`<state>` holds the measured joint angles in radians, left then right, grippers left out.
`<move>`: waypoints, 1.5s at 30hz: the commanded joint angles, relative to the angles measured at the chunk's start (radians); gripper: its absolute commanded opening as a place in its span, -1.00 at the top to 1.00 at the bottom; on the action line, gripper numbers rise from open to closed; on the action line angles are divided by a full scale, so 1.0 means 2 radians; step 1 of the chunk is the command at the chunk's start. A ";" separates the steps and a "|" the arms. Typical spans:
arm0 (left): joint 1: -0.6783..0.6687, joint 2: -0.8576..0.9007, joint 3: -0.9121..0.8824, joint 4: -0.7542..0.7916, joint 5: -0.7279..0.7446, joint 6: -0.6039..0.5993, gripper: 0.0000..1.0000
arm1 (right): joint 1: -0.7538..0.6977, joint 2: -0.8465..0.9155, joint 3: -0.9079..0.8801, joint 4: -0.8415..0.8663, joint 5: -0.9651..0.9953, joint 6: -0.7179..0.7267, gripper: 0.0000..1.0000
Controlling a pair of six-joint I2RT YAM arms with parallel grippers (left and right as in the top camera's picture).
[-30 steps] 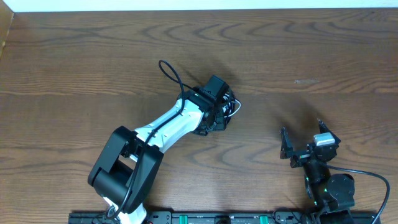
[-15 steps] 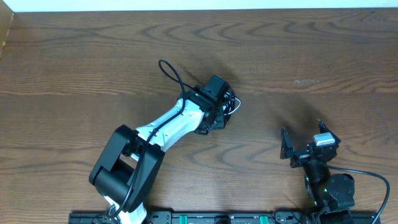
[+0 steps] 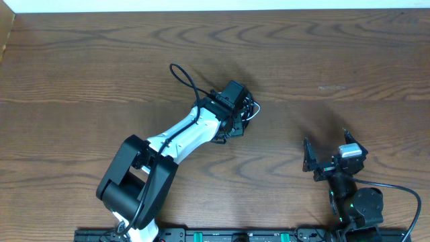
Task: Untangle cables
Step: 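Lower the open left gripper over the cable bundle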
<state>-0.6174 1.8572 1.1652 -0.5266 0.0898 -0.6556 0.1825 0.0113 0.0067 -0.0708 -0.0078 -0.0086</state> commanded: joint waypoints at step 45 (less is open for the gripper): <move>-0.001 0.008 -0.060 0.060 -0.016 -0.012 -0.07 | -0.001 -0.002 -0.001 -0.002 -0.001 -0.004 -0.99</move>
<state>-0.6174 1.8553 1.0744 -0.3996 0.0719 -0.6621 0.1825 0.0113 0.0067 -0.0708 -0.0078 -0.0086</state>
